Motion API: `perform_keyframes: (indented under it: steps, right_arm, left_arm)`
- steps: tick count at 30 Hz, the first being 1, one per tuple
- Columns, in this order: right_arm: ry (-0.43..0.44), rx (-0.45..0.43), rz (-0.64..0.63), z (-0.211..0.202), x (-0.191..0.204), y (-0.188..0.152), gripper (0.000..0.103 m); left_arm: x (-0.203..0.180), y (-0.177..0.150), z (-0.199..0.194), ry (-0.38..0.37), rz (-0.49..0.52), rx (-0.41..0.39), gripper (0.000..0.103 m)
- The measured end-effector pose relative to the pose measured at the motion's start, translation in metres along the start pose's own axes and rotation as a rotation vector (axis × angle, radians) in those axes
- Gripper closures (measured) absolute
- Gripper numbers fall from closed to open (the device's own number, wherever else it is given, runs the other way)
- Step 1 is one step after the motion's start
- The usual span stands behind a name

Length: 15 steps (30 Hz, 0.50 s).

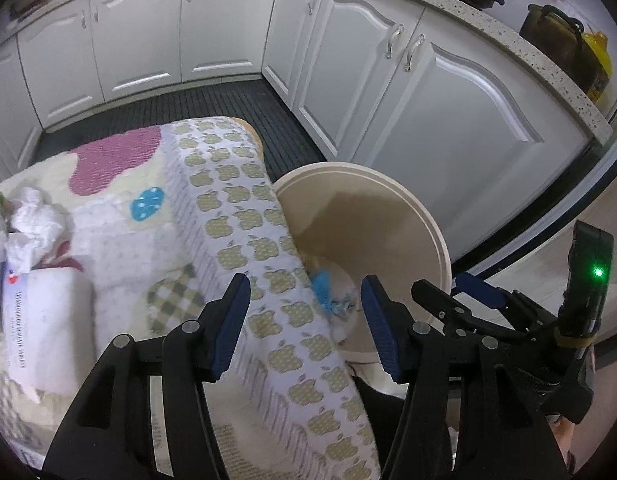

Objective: Collect trash
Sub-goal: 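Return both grippers to the table above the remaining trash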

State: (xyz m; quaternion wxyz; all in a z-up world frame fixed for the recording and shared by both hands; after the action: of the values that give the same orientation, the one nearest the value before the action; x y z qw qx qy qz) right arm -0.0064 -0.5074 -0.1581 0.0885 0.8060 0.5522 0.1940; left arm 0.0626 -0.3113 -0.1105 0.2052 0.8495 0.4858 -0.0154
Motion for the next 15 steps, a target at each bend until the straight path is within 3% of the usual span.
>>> perform_keyframes:
  steps: [15]
  right_arm:
    - [0.046, -0.060, -0.127, -0.033, 0.069, -0.013, 0.031]
  left_arm:
    - [0.035, -0.035, -0.054, 0.131, -0.009, -0.096, 0.047]
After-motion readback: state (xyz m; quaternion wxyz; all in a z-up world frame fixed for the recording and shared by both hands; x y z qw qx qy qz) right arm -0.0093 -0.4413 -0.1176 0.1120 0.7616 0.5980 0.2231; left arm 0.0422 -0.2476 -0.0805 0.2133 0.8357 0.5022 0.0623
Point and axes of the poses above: each gripper's, at about its wrist camera, not at the fingertips, and z roughly the way its jaws point, x to its left, y to its top, the point moved 1 cm from there along z, roughly the way its jaws point, and after that the axes turned 13 degrees about x, right-handed, at the moved point
